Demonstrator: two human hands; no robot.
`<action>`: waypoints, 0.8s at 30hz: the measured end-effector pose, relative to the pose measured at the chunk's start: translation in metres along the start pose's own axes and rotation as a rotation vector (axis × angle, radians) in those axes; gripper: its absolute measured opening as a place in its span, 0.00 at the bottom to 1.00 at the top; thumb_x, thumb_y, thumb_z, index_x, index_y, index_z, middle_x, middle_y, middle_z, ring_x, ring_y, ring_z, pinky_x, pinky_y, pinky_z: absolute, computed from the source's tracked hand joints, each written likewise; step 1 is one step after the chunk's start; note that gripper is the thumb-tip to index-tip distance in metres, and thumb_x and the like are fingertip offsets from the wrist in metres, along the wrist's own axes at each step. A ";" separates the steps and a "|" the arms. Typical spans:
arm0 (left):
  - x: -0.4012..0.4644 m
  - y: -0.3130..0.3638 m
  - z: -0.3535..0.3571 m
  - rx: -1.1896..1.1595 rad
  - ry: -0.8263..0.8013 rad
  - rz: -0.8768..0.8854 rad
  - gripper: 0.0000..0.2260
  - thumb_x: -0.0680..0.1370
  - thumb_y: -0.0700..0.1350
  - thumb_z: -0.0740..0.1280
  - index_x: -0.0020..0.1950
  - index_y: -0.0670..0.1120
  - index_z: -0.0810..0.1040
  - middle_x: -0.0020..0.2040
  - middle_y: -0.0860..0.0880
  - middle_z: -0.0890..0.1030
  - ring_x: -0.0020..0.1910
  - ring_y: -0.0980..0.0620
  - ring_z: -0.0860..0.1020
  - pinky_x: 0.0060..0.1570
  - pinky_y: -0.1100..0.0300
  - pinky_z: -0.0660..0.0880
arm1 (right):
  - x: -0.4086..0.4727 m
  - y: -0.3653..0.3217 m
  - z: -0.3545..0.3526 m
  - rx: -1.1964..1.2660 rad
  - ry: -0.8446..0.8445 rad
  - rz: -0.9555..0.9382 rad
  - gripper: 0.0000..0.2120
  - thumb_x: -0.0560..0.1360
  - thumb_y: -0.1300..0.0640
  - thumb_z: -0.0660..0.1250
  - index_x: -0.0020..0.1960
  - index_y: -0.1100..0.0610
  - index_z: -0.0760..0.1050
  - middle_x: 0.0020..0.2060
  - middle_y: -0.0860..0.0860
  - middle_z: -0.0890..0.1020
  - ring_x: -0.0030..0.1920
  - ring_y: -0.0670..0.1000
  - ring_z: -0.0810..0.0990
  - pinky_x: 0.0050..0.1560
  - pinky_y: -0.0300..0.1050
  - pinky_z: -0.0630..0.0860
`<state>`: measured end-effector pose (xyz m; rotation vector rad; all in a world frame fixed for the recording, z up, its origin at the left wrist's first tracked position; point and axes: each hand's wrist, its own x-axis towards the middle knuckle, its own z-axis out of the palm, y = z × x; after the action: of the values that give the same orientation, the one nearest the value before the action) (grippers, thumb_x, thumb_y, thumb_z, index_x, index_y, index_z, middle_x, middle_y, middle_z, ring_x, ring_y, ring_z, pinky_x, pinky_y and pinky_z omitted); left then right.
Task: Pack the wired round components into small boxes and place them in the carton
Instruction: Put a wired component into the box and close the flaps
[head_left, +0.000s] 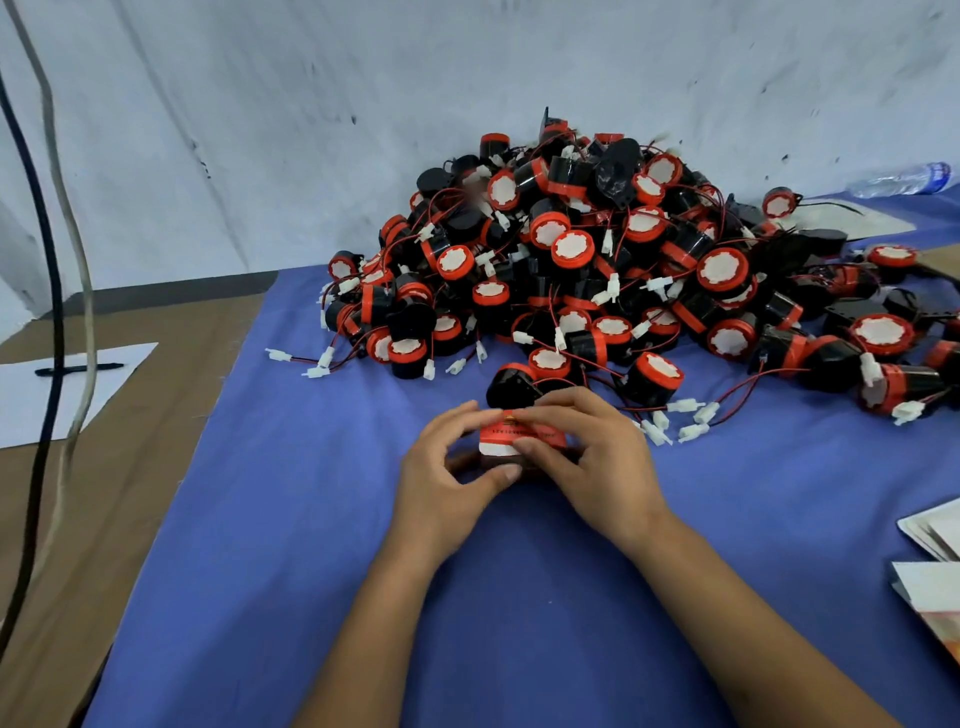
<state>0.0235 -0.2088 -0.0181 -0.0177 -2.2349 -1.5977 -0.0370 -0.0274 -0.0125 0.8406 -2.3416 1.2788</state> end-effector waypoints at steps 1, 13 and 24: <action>0.001 0.000 0.000 0.025 -0.035 -0.021 0.26 0.72 0.39 0.81 0.67 0.53 0.81 0.68 0.54 0.80 0.69 0.60 0.76 0.64 0.60 0.78 | 0.001 -0.001 0.000 -0.014 -0.024 0.001 0.14 0.77 0.41 0.69 0.60 0.43 0.84 0.56 0.39 0.79 0.57 0.43 0.79 0.52 0.50 0.80; 0.009 -0.004 -0.015 -0.215 -0.038 -0.028 0.10 0.77 0.33 0.73 0.54 0.44 0.89 0.65 0.51 0.84 0.67 0.54 0.80 0.63 0.56 0.79 | 0.005 0.002 -0.006 -0.001 -0.127 -0.029 0.11 0.80 0.55 0.71 0.61 0.51 0.85 0.58 0.44 0.80 0.59 0.44 0.79 0.58 0.42 0.78; -0.001 0.010 -0.002 0.510 0.113 0.462 0.09 0.73 0.35 0.78 0.52 0.43 0.88 0.52 0.50 0.87 0.54 0.51 0.83 0.55 0.57 0.81 | -0.006 -0.007 0.005 -0.234 0.070 -0.212 0.06 0.77 0.59 0.75 0.53 0.57 0.87 0.51 0.48 0.85 0.59 0.54 0.79 0.55 0.47 0.79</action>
<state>0.0272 -0.2072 -0.0089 -0.2728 -2.2700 -0.7548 -0.0281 -0.0320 -0.0141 0.9211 -2.2234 0.9134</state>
